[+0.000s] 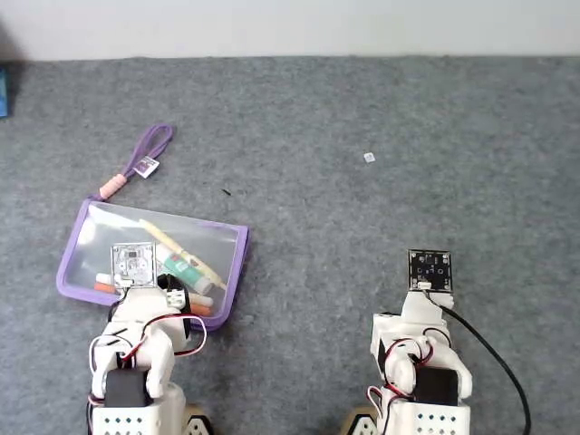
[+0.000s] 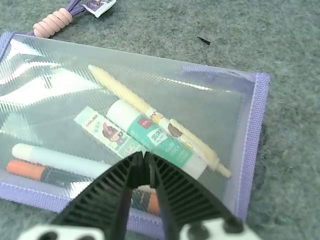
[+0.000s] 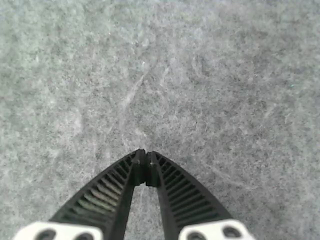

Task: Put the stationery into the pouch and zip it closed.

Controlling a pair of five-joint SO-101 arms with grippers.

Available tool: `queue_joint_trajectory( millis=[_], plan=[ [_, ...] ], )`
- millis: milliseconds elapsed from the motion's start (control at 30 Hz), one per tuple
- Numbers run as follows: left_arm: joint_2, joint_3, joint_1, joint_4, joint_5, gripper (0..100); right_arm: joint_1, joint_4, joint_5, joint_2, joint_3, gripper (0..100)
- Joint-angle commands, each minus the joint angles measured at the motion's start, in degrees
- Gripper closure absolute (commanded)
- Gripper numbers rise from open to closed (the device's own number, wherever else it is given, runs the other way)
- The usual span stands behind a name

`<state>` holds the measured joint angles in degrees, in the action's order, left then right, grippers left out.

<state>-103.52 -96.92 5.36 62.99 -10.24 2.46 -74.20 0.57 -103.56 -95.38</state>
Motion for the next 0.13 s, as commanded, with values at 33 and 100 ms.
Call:
queue_joint_trajectory(
  millis=[33, 100],
  plan=[
    [-0.6, 0.5, 0.1, 0.1, -0.4, 99, -0.4, -0.7, -0.4, -0.3, -1.1, 98.7],
    [-0.6, 0.5, 0.1, 0.1, -0.4, 99, -0.4, -0.7, -0.4, -0.3, -1.1, 98.7]
  ],
)
